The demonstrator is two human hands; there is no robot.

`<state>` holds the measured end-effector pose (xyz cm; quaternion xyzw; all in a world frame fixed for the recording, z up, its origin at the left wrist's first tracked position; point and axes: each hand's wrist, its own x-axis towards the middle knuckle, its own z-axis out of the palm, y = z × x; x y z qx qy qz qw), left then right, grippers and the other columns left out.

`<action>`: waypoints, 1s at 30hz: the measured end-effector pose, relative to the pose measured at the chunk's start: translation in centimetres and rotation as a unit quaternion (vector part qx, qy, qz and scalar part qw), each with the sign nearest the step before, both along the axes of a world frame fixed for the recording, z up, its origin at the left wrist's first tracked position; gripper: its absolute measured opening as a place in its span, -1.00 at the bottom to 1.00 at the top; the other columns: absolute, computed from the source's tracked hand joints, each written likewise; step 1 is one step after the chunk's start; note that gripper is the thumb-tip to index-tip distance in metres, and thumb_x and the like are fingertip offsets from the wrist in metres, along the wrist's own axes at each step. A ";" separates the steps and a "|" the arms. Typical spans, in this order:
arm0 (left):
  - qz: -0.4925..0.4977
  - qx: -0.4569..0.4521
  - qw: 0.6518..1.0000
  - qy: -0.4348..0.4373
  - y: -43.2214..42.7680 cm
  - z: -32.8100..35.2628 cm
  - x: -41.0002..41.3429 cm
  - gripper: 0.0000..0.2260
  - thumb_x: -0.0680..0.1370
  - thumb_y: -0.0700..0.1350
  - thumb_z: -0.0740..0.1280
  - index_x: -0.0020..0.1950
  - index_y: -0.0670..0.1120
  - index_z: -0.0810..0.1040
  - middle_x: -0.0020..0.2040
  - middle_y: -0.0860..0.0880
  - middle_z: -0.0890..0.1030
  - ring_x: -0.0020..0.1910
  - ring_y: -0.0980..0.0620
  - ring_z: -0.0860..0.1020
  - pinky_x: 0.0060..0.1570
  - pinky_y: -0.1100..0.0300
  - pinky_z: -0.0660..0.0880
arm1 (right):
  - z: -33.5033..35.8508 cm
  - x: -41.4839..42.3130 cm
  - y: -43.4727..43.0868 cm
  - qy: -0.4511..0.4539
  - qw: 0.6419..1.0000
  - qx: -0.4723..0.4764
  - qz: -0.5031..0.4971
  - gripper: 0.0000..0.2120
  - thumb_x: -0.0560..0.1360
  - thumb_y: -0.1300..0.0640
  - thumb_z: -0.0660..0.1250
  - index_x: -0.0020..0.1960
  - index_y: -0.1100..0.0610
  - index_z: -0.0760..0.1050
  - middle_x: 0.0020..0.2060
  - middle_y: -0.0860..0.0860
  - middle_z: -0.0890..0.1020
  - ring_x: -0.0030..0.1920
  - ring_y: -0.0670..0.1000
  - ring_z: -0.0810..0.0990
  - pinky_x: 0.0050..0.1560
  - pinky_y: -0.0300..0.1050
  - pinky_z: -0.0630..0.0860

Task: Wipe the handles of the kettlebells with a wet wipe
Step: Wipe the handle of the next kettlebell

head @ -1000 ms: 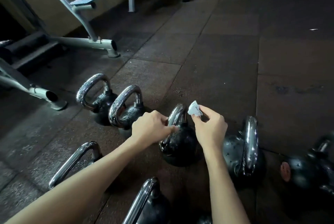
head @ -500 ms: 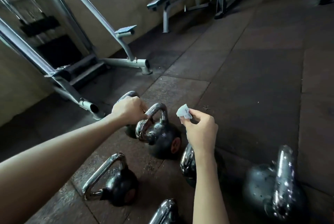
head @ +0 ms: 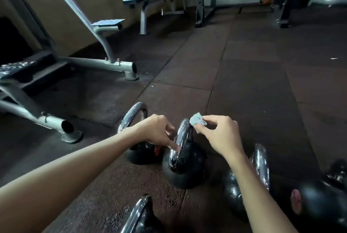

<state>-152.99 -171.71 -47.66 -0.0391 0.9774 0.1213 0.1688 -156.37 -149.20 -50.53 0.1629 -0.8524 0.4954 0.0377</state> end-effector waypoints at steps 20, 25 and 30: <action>0.066 0.239 0.964 0.102 -0.5 -4.9 2.9 -0.64 0.32 0.31 0.58 -0.10 0.07 0.74 -0.16 0.07 0.73 -0.22 0.14 0.66 0.01 0.07 0.60 | -0.3 -3.9 -1.4 0.127 0.943 0.213 0.223 -0.66 0.50 0.06 0.54 0.24 0.10 0.69 -0.01 -0.14 0.70 -0.21 -0.42 0.52 -0.14 -0.52 0.33; 0.058 0.262 0.955 0.128 0.0 -4.9 4.2 -0.63 0.39 0.27 0.55 0.01 0.04 0.75 -0.15 -0.05 0.71 -0.44 0.28 0.42 -0.28 0.27 0.43 | -0.8 -4.5 -1.1 0.122 0.918 0.229 0.300 -0.76 0.63 0.01 0.36 0.20 0.09 0.70 0.07 -0.12 0.60 -0.07 -0.09 0.59 0.04 -0.22 0.50; 0.035 0.229 0.965 0.124 0.3 -4.0 4.8 -0.60 0.32 0.19 0.64 0.08 0.08 0.75 -0.15 -0.02 0.69 -0.46 0.27 0.41 -0.35 0.38 0.36 | -0.3 -5.3 -2.2 0.104 0.941 0.154 0.282 -0.75 0.47 0.08 0.56 0.15 0.00 0.73 -0.05 -0.05 0.68 -0.30 -0.28 0.51 -0.22 -0.40 0.36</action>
